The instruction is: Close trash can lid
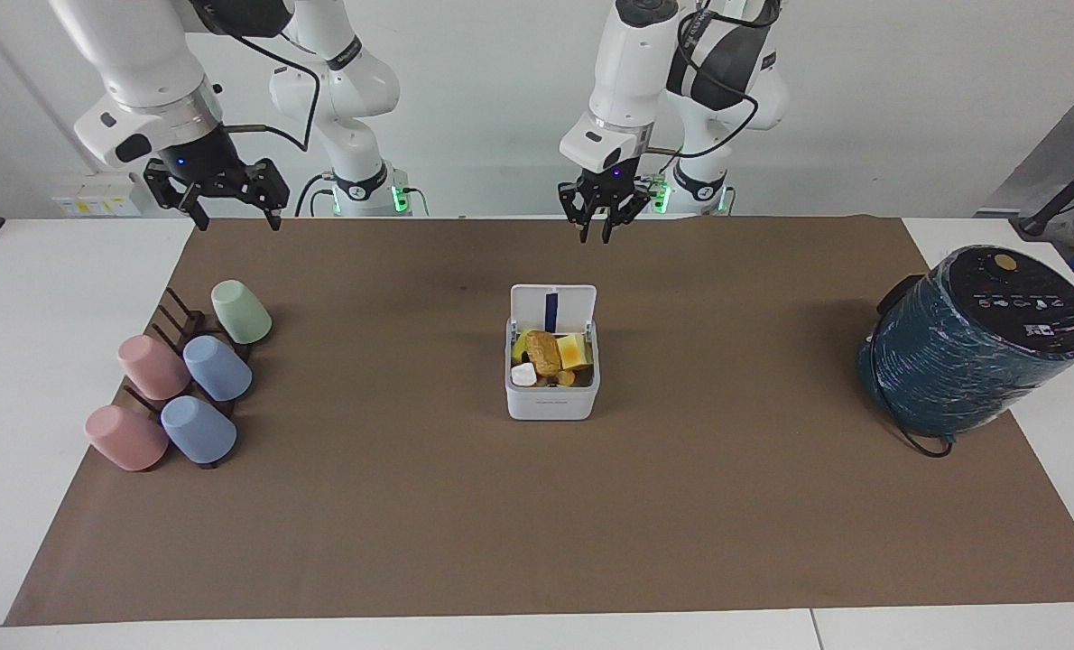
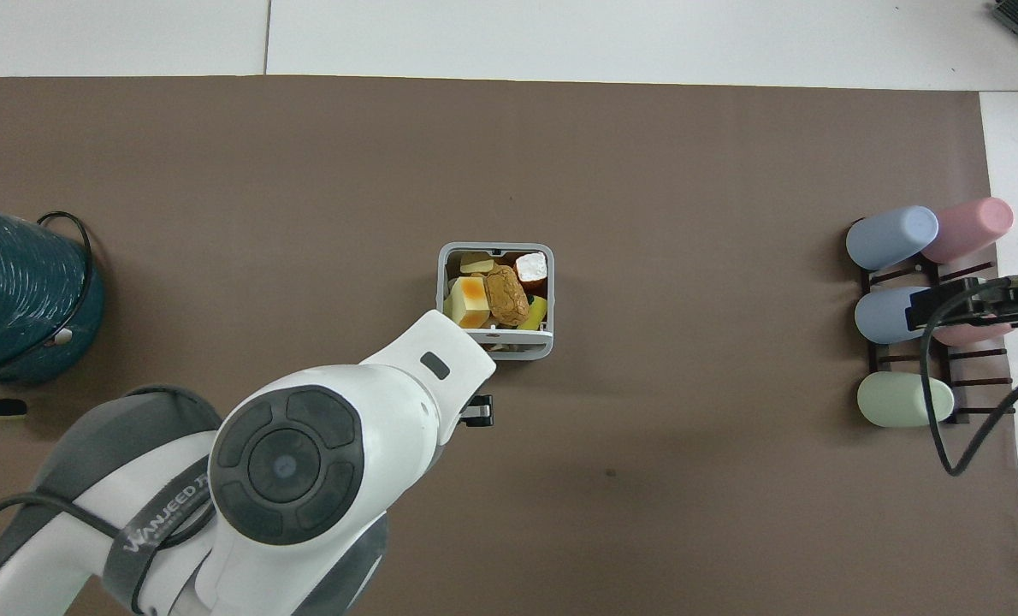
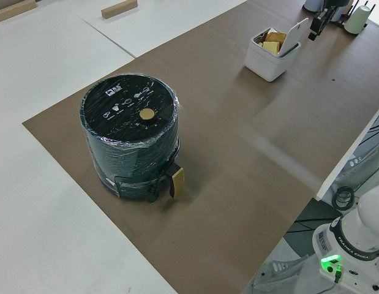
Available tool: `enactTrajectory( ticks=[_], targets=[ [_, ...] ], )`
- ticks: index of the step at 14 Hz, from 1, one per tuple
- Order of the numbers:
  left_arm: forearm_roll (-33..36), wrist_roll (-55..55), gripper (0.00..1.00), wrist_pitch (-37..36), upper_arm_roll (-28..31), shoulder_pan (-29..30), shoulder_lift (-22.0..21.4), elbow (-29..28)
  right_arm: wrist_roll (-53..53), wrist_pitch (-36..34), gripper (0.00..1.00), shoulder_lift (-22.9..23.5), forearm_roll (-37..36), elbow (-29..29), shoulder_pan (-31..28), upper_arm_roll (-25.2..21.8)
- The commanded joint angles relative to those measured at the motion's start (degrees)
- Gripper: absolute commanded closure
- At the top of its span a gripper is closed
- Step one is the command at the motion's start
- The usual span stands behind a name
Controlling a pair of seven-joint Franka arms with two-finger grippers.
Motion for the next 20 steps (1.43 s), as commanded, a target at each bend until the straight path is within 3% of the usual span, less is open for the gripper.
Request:
enactTrajectory(
  ticks=[1, 5, 20],
  targets=[
    [-1.0, -1.5, 0.75, 5.8, 0.9, -1.3, -1.0, -2.9, -1.2, 0.2, 0.00, -0.9, 0.8, -0.6, -0.3, 0.1],
    [-1.0, -1.9, 0.82, 11.8, 1.0, -2.4, 3.1, -2.9, -1.2, 0.2, 0.00, -0.9, 0.7, -0.6, -0.3, 0.1],
    [-2.2, -2.6, 0.83, 30.2, 1.2, 1.8, 12.7, 1.2, -1.2, 0.2, 0.00, -0.9, 0.7, -0.6, -0.3, 0.1]
  ],
)
